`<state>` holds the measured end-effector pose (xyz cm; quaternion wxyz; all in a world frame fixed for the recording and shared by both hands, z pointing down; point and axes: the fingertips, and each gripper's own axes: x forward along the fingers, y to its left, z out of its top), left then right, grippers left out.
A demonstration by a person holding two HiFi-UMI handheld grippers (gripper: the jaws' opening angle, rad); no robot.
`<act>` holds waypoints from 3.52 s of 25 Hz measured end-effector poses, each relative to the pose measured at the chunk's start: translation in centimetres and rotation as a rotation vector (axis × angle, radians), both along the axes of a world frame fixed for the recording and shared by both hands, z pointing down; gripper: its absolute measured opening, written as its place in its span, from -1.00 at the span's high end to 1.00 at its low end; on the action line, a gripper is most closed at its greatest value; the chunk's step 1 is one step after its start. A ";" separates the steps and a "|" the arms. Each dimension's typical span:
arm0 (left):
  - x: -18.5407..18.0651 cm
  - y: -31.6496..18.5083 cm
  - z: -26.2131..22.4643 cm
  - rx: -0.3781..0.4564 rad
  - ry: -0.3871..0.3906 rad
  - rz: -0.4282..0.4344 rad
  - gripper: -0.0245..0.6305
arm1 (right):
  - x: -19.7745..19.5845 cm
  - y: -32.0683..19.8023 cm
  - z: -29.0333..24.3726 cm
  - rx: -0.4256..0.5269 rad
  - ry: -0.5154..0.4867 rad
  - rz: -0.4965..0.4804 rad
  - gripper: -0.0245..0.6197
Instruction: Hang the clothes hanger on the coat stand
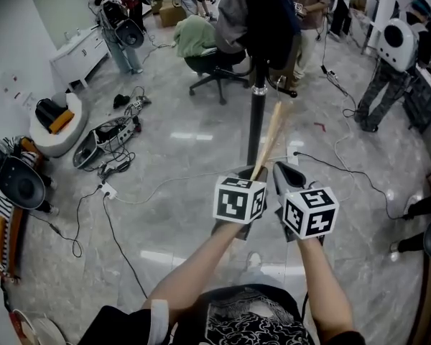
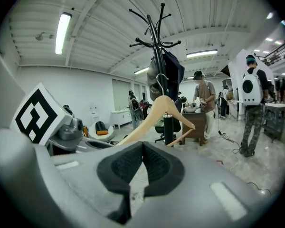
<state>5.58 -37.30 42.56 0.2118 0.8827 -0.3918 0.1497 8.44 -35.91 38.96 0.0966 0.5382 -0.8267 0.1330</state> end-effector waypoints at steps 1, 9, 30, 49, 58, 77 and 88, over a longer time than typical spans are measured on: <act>0.3 -0.4 0.1 -0.001 -0.001 -0.002 0.85 | 0.2 -0.5 0.0 0.000 0.001 -0.002 0.92; 1.8 -3.3 1.3 -0.017 0.000 -0.016 0.85 | 1.7 -3.2 0.8 -0.009 0.003 -0.013 0.92; 2.1 -7.3 3.3 -0.046 -0.008 -0.043 0.85 | 1.8 -7.3 1.9 -0.022 0.004 -0.042 0.92; 2.8 -9.4 6.4 -0.096 -0.028 -0.053 0.85 | 2.4 -10.0 3.3 -0.050 0.010 -0.069 0.92; 2.8 -9.4 7.3 -0.113 -0.034 -0.057 0.85 | 2.0 -10.1 3.9 -0.062 0.009 -0.080 0.92; 2.4 -8.5 8.6 -0.135 -0.052 -0.061 0.85 | 1.9 -8.8 4.7 -0.078 0.007 -0.074 0.92; 2.4 -8.3 8.5 -0.135 -0.057 -0.053 0.84 | 2.0 -8.1 4.4 -0.082 0.007 -0.066 0.92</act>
